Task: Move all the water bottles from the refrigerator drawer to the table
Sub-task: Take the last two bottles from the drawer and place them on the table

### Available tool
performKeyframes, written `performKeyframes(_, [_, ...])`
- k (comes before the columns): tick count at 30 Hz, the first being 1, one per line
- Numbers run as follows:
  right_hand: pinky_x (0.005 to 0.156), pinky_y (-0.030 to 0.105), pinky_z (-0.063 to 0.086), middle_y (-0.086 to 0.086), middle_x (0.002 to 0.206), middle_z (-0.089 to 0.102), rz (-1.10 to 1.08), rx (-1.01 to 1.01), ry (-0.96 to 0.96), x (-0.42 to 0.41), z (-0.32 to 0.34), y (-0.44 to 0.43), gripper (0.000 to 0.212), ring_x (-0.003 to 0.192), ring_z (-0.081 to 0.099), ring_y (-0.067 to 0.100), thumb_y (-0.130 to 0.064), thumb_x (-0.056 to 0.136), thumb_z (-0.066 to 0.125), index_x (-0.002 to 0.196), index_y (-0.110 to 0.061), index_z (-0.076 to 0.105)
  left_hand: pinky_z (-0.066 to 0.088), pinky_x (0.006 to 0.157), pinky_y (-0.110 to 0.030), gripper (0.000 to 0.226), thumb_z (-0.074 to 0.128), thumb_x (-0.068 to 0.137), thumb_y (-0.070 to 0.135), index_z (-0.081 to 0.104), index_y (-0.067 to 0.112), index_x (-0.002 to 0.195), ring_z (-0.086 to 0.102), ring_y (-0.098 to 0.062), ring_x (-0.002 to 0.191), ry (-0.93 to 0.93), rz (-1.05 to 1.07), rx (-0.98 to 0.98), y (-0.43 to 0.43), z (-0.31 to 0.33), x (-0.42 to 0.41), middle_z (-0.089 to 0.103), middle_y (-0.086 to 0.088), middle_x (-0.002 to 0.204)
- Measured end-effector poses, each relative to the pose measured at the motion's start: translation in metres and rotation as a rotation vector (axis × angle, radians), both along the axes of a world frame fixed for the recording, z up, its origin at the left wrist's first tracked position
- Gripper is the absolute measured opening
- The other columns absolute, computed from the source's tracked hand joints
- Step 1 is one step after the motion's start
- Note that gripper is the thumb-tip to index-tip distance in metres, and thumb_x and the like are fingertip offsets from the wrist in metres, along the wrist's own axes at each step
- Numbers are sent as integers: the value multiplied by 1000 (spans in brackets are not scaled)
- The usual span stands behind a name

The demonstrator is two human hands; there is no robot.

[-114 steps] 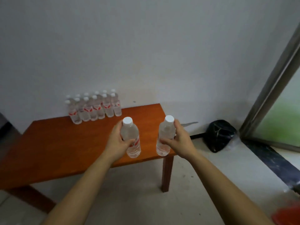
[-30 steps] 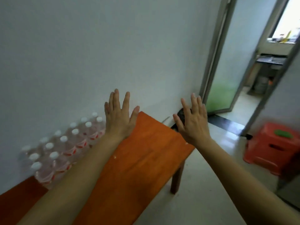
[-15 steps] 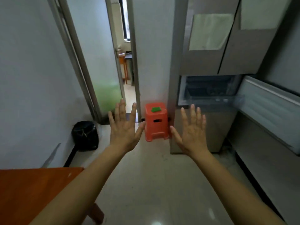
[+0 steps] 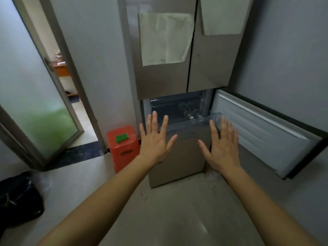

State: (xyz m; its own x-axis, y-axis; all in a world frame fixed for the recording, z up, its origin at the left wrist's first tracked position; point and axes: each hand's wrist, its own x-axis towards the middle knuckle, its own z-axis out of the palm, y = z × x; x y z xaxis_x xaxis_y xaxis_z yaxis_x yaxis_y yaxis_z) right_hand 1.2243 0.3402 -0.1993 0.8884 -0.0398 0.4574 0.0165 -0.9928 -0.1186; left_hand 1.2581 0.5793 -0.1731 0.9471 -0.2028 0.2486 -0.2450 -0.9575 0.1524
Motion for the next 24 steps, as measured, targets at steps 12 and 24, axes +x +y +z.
performKeyframes(12, [123,52,-4,20,164,-13,-21,62,198,210,-34,-122,87,152,-16,35,-71,94,17,159,-19,-6,-7,120,-54,78,14,93,71,-14,34,155,-36,-26,143,144,21,-2,-127,-33,199,-41,-6,155])
performKeyframes(24, [121,48,14,19,163,18,213,-10,462,361,-79,-151,84,152,12,34,-68,93,11,157,-16,23,-4,120,-55,74,18,96,67,-4,32,157,-22,-30,149,429,198,-59,-146,-95,311,-24,-11,162])
